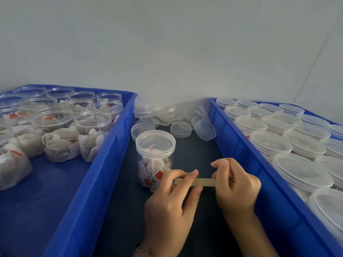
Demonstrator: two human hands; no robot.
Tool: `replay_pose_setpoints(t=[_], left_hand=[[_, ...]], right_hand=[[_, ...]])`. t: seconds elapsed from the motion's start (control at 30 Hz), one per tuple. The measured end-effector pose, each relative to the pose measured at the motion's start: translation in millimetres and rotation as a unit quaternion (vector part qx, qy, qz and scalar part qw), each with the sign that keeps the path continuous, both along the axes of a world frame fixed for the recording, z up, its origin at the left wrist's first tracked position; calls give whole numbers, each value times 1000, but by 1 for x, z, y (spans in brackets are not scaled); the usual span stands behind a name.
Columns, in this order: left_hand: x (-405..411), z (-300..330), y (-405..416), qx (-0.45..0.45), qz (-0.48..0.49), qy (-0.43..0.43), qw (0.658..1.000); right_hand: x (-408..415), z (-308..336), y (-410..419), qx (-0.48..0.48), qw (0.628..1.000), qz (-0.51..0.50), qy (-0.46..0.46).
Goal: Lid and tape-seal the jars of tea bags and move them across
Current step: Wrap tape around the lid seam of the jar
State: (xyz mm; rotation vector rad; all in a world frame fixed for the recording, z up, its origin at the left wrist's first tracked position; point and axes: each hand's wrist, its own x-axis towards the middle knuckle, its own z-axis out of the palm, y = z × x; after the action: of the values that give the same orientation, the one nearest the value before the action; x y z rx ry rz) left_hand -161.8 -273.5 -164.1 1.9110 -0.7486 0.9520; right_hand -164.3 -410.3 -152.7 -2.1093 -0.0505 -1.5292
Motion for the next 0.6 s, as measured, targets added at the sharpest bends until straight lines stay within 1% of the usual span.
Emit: replay_pose_setpoints(t=[0.1,0.2,0.4,0.5,0.6], left_hand=[[1,-3,1,-31,8,-20,999],[2,-4,2,-57,25,-14,998],[3,-3,3,-58,26,9,998],[4,-2,3,-31,28,51,998],[6,-4,3,-26,34,127,991]], right_hand=[[0,0,2,-6,1000,-4,1],[0,0,4,-15,1000,-20,4],[1,-3,7,-26,998,-46,28],[1,-4,8,-29,997,-56,34],[2,-4,8,-30,996,-70,44]])
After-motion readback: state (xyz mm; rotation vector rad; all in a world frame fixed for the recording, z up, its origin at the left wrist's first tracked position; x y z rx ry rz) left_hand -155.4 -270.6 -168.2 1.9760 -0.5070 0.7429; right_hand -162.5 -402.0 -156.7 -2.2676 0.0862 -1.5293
